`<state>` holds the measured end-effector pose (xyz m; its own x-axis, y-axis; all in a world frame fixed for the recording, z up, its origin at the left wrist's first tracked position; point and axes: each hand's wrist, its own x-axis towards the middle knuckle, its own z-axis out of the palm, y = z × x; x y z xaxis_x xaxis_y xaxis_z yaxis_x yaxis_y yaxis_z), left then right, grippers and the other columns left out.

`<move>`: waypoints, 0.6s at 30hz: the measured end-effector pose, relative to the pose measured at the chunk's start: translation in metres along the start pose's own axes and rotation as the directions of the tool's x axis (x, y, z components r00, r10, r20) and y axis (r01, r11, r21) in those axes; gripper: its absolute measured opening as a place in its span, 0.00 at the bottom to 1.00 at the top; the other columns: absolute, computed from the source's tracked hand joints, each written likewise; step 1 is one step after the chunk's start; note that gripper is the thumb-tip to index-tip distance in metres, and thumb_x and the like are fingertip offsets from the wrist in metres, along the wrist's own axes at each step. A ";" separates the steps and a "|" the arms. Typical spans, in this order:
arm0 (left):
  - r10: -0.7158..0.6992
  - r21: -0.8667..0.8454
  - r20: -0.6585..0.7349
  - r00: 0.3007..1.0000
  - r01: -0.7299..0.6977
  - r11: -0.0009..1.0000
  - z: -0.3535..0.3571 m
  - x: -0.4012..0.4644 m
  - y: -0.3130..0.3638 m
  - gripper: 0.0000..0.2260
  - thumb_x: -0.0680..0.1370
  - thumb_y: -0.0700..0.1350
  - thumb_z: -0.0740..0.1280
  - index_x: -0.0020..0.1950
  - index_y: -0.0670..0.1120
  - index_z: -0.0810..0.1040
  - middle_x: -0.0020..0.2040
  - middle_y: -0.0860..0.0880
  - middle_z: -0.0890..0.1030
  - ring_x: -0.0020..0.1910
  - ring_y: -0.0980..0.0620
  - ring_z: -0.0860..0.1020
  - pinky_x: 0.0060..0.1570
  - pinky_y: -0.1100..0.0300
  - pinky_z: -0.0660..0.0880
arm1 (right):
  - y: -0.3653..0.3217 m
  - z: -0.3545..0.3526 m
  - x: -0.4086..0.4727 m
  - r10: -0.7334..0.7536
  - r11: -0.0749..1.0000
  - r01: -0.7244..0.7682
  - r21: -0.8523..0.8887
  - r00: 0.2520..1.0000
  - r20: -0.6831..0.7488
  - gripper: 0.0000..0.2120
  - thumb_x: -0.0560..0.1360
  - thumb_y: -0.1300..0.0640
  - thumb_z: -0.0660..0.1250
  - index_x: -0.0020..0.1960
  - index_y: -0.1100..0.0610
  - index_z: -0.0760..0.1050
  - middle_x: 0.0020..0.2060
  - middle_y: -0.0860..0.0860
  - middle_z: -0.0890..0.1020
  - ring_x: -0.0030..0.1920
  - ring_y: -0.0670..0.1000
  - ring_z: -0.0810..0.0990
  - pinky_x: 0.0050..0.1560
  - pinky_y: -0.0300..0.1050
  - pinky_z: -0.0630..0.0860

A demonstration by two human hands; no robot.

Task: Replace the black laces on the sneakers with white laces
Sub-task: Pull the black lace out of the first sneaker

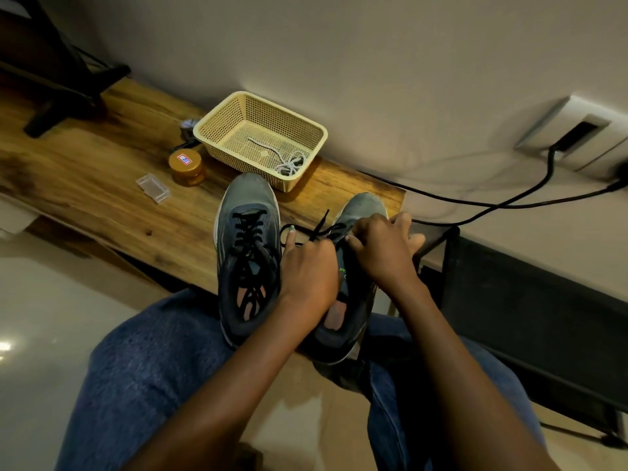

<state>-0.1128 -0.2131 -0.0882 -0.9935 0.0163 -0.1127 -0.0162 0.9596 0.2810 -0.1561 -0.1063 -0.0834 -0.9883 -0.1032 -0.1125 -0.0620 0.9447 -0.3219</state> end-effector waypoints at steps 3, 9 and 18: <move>0.011 0.010 -0.009 1.000 -0.011 1.000 0.000 -0.001 0.002 0.06 0.78 0.42 0.62 0.52 0.44 0.76 0.46 0.46 0.82 0.50 0.48 0.80 0.75 0.53 0.45 | -0.002 -0.004 -0.005 0.013 1.000 -0.010 0.028 0.992 -0.122 0.16 0.75 0.56 0.64 0.32 0.53 0.61 0.45 0.52 0.70 0.56 0.56 0.62 0.45 0.51 0.57; 0.004 0.018 -0.009 1.000 -0.004 1.000 -0.001 0.000 0.003 0.06 0.79 0.43 0.61 0.53 0.44 0.76 0.46 0.46 0.82 0.49 0.49 0.80 0.76 0.53 0.44 | 0.003 -0.003 -0.001 0.111 0.993 -0.118 -0.028 0.977 -0.180 0.04 0.76 0.54 0.64 0.45 0.55 0.73 0.53 0.53 0.73 0.58 0.57 0.63 0.47 0.50 0.57; 0.004 0.016 0.010 1.000 -0.004 1.000 -0.002 0.000 0.001 0.05 0.79 0.43 0.61 0.52 0.44 0.75 0.45 0.46 0.81 0.49 0.48 0.80 0.76 0.52 0.44 | -0.004 -0.004 -0.006 -0.027 1.000 0.026 -0.009 0.998 -0.049 0.08 0.77 0.54 0.64 0.40 0.52 0.72 0.45 0.49 0.70 0.58 0.56 0.62 0.46 0.49 0.56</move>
<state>-0.1133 -0.2125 -0.0862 -0.9923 0.0227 -0.1217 -0.0105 0.9640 0.2658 -0.1506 -0.1080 -0.0776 -0.9919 -0.1129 -0.0574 -0.0892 0.9446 -0.3160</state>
